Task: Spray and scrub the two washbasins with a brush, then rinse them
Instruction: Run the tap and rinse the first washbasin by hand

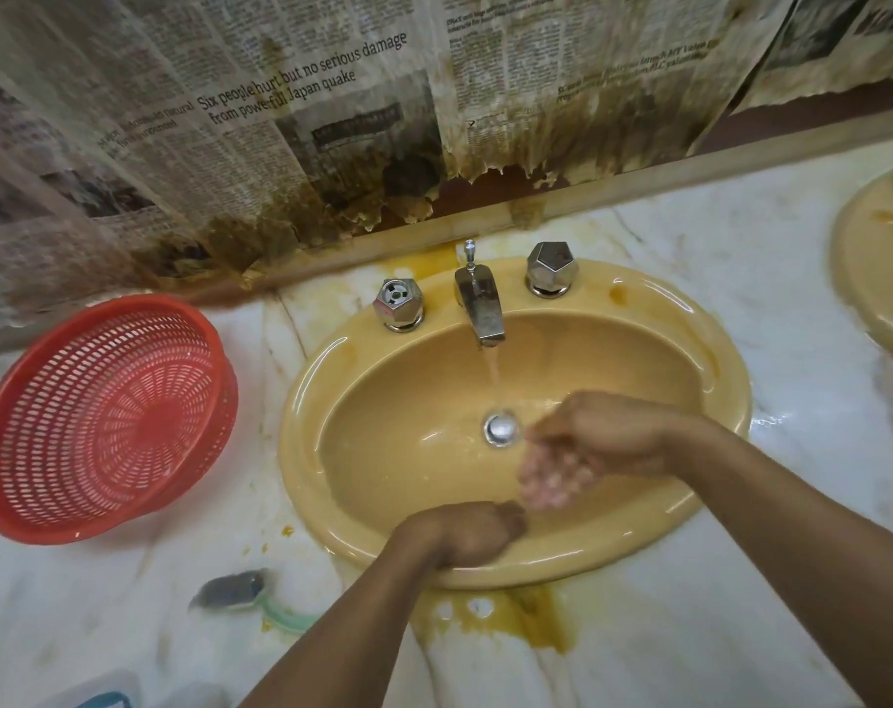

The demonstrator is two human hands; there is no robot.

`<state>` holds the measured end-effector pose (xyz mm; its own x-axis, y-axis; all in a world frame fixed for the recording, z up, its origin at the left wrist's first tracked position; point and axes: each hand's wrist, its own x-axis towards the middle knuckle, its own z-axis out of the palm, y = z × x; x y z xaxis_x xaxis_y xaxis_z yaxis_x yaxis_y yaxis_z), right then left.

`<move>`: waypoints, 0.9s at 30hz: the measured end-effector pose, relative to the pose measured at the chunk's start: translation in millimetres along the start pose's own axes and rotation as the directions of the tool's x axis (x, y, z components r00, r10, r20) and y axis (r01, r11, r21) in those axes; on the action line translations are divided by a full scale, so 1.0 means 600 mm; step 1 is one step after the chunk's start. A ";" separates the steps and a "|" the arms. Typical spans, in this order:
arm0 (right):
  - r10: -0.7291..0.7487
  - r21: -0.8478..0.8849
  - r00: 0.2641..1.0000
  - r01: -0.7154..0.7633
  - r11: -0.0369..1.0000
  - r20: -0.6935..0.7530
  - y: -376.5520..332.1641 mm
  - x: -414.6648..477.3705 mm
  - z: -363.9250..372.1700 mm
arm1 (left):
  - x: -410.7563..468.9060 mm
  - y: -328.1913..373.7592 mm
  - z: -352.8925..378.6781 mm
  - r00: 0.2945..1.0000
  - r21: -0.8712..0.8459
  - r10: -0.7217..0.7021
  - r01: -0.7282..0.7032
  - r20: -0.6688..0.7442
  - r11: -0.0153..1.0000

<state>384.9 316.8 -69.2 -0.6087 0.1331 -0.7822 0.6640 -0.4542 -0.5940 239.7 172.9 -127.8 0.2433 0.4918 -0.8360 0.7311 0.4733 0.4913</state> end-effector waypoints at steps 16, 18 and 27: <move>-0.525 -0.922 0.763 -0.364 0.133 -0.377 0.199 -0.021 -0.045 | 0.102 0.047 -0.150 0.908 -0.953 -0.364 -0.271 -0.206 -0.138; -0.510 -0.912 0.760 -0.378 0.157 -0.403 0.194 -0.022 -0.043 | 0.106 0.063 -0.161 0.928 -0.968 -0.320 -0.233 -0.191 -0.097; -0.448 -0.911 0.794 -0.378 0.166 -0.411 0.192 -0.022 -0.048 | 0.096 0.066 -0.180 0.968 -0.969 -0.188 -0.196 -0.167 -0.149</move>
<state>482.1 288.3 -132.9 -0.6018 0.6715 -0.4324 0.7360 0.6765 0.0262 214.0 298.6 -129.9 -0.0081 0.5090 -0.8607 -0.7745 0.5413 0.3274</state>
